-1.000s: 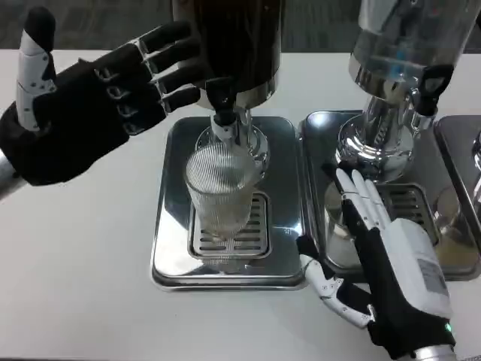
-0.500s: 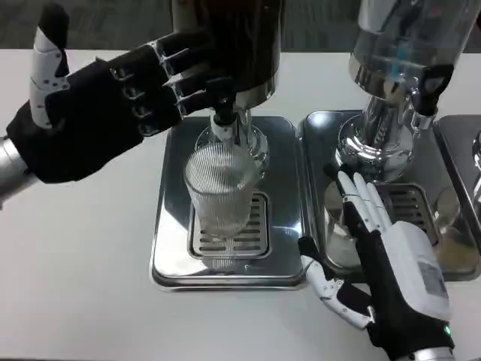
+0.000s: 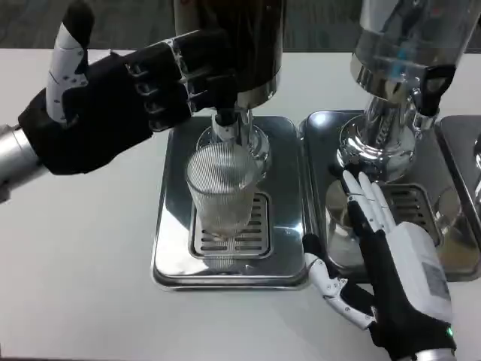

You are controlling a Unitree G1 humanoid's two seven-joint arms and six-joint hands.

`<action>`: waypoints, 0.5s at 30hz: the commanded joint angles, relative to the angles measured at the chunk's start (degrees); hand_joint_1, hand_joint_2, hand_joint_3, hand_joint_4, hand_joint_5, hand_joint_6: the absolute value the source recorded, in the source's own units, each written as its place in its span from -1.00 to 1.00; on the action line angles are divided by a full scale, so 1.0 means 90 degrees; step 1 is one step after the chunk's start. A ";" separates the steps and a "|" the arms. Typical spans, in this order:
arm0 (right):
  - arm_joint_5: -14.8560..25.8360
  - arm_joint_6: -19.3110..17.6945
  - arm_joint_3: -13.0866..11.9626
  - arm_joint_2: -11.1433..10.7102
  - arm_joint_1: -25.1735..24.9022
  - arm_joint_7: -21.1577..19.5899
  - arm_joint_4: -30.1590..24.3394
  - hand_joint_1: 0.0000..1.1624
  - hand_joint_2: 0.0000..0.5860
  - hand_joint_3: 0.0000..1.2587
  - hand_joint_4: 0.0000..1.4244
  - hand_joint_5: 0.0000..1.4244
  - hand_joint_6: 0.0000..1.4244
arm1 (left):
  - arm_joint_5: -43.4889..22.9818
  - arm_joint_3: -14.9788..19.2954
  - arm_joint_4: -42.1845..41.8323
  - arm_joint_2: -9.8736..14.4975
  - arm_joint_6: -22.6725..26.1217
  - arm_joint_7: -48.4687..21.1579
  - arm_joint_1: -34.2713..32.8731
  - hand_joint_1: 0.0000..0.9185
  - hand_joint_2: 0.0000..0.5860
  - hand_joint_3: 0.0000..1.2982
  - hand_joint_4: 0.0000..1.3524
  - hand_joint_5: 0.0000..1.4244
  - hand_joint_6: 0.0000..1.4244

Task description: Grasp the cup under the faucet to collect the drink, then remove the cup.

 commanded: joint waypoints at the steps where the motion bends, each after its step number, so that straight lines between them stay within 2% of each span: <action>1: 0.0061 -0.0117 0.0004 0.0013 0.0014 -0.0108 0.0054 -0.10 0.44 -0.88 -1.00 -0.99 -0.68 | 0.0206 -0.0057 0.0096 -0.0079 -0.0162 -0.0014 -0.0163 -1.00 -0.76 -0.75 -0.98 -0.93 -0.97; 10: 0.0119 -0.0103 0.0010 0.0036 0.0003 -0.0124 0.0104 -0.11 0.44 -0.88 -1.00 -0.98 -0.68 | 0.0316 -0.0086 0.0072 -0.0162 -0.0409 -0.0102 -0.0186 -1.00 -0.76 -0.73 -0.95 -0.92 -0.97; 15: 0.0092 -0.0105 0.0019 0.0023 0.0003 -0.0150 0.0101 -0.11 0.44 -0.88 -1.00 -0.98 -0.68 | 0.0248 0.0024 0.0108 -0.0261 -0.0418 0.0059 -0.0163 -1.00 -0.74 -0.73 -0.95 -0.92 -0.97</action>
